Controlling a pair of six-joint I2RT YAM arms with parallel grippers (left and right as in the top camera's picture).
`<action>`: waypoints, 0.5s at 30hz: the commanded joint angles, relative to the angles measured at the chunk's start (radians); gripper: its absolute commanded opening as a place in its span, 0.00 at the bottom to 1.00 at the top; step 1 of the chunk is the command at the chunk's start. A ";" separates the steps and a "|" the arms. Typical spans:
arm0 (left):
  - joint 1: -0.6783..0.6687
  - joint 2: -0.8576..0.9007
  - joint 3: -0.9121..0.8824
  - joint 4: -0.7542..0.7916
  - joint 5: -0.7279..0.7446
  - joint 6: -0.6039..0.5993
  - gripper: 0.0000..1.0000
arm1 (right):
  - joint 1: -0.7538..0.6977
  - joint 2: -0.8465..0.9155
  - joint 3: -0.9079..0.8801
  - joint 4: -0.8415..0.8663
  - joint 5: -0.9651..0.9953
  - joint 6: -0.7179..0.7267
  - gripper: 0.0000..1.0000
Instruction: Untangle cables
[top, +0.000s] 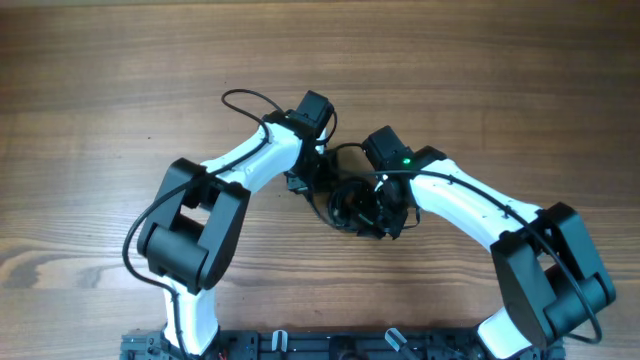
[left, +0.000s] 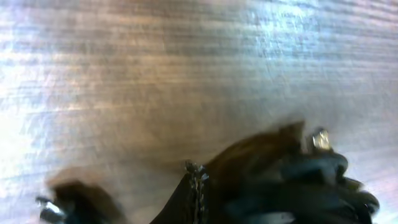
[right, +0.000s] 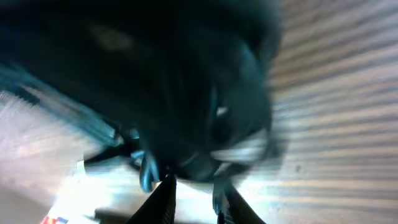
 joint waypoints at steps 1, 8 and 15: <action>-0.008 0.024 -0.009 0.012 -0.018 0.009 0.05 | -0.002 -0.005 -0.008 0.036 0.101 0.031 0.23; -0.008 0.024 -0.008 0.013 -0.018 0.008 0.04 | -0.002 -0.005 -0.008 0.067 0.096 0.040 0.23; -0.008 0.024 -0.008 0.013 -0.017 0.008 0.04 | -0.002 -0.005 -0.008 0.103 0.069 0.085 0.24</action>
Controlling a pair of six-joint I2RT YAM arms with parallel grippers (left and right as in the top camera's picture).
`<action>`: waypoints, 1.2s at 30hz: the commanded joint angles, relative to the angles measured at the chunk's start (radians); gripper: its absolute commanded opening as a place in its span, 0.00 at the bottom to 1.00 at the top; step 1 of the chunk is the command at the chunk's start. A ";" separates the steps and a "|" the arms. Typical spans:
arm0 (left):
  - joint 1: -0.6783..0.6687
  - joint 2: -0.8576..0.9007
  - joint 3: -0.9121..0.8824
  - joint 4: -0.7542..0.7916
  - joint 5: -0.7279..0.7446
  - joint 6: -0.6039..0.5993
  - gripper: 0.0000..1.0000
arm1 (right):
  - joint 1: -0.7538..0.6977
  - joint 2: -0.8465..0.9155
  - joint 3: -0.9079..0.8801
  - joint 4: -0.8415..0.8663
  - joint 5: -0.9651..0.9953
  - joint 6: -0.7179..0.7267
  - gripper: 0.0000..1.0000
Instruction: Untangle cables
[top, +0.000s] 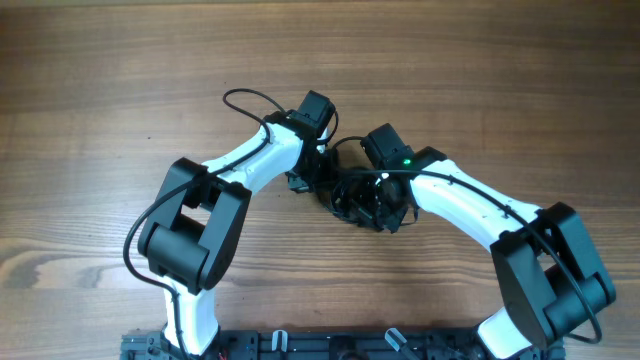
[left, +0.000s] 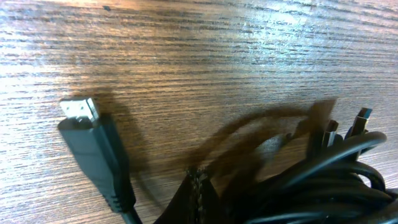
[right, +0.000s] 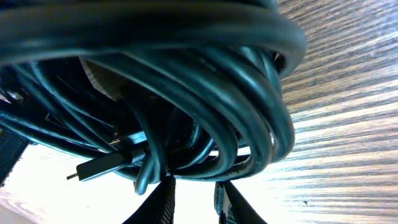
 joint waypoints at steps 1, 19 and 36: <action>-0.005 0.023 -0.008 0.000 -0.008 0.008 0.04 | -0.001 -0.005 -0.002 0.032 0.011 0.053 0.24; -0.005 0.023 -0.008 0.020 -0.005 0.008 0.04 | 0.013 -0.005 -0.002 0.098 0.009 0.129 0.24; -0.006 0.023 -0.008 0.023 -0.005 0.008 0.04 | 0.011 -0.005 -0.002 0.164 0.123 0.204 0.24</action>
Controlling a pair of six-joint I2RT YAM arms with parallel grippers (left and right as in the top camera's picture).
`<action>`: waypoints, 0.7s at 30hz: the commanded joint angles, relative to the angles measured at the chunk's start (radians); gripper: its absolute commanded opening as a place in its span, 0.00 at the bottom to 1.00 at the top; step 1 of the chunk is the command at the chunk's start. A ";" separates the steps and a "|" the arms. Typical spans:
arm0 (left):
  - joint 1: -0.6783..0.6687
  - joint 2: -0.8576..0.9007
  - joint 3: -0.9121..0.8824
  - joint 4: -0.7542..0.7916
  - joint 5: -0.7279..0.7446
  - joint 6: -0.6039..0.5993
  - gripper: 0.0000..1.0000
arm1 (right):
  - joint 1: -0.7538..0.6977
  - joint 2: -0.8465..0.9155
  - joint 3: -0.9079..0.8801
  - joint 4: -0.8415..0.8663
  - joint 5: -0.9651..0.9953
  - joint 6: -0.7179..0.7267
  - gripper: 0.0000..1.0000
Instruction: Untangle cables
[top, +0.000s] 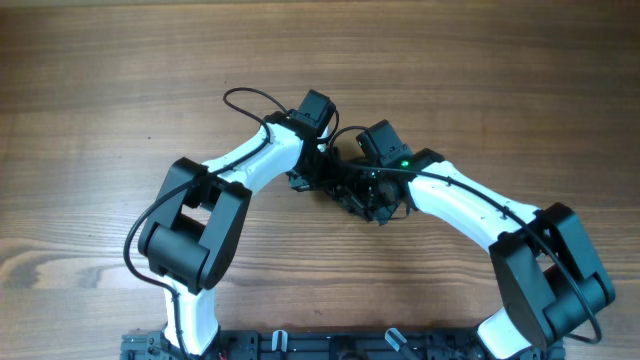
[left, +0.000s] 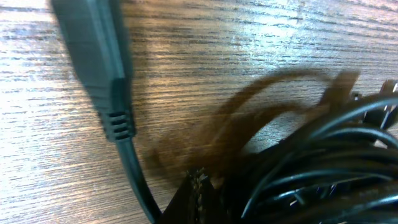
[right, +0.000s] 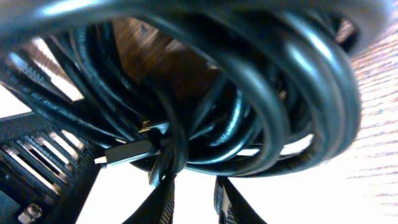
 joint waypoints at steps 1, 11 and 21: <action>-0.005 0.022 -0.008 0.000 -0.005 0.008 0.04 | -0.001 -0.005 0.003 0.036 0.076 0.040 0.24; -0.005 0.022 -0.008 0.000 -0.005 0.008 0.04 | -0.001 -0.005 0.003 0.090 0.052 0.039 0.24; -0.005 0.022 -0.008 0.000 -0.005 0.008 0.04 | -0.001 -0.005 0.003 0.126 0.175 0.039 0.24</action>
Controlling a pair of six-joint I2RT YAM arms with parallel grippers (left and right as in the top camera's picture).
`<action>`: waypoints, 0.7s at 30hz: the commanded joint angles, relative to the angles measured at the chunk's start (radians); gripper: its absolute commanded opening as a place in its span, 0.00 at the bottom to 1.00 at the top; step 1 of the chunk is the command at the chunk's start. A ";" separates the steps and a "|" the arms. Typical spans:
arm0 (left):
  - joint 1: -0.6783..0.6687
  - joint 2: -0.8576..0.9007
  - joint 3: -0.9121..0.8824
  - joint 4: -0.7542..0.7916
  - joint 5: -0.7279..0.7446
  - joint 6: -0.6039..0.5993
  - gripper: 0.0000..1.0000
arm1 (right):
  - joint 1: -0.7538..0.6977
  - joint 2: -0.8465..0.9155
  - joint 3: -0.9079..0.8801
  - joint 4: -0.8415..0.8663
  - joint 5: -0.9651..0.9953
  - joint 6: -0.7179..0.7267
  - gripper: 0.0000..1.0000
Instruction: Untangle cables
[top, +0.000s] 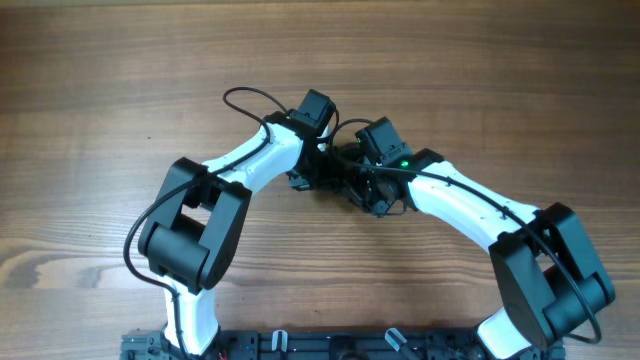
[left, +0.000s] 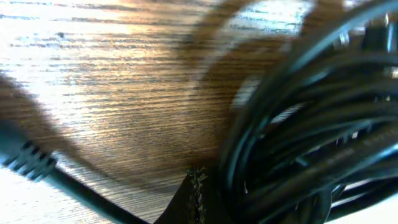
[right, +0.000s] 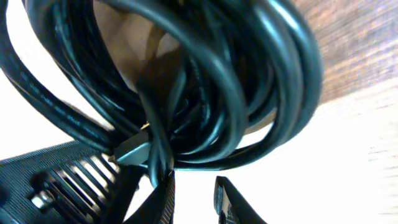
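Note:
A tangled bundle of black cables (top: 348, 183) lies on the wooden table between my two arms. In the left wrist view the bundle (left: 311, 124) fills the right half, and its strands press against my left gripper (left: 200, 200). Only one serrated finger (left: 194, 193) shows at mid-frame, shut on a strand. In the right wrist view the coils (right: 205, 87) hang just past my right gripper (right: 194, 198). It stands slightly open with nothing in the gap, and one strand (right: 155, 165) runs down beside its left finger.
A black cable with a ribbed strain relief (left: 28, 162) crosses the lower left of the left wrist view. A thin black loop (top: 245, 98) arches by the left arm. Bare wooden table (top: 480, 70) surrounds the arms.
The bundle and my right gripper have shifted slightly up and left toward the left gripper. In the left wrist view the coils now loom larger, and only the strain relief of the plug's cable remains in view.
The bundle first lay lower right of the left gripper, under the right one. Then a flat plug lay on the wood left of my left finger. The plug then stood nearer the top of the view. The bundle now crowds against the left gripper.

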 joint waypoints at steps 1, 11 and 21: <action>-0.006 0.022 -0.008 -0.007 -0.002 0.008 0.04 | -0.002 -0.005 0.003 0.047 0.095 0.018 0.24; -0.006 0.022 -0.008 -0.007 -0.002 0.008 0.04 | -0.002 -0.005 0.003 0.091 0.117 0.017 0.26; -0.005 0.009 -0.008 -0.018 -0.005 0.018 0.04 | -0.002 -0.005 0.003 0.083 0.117 -0.132 0.27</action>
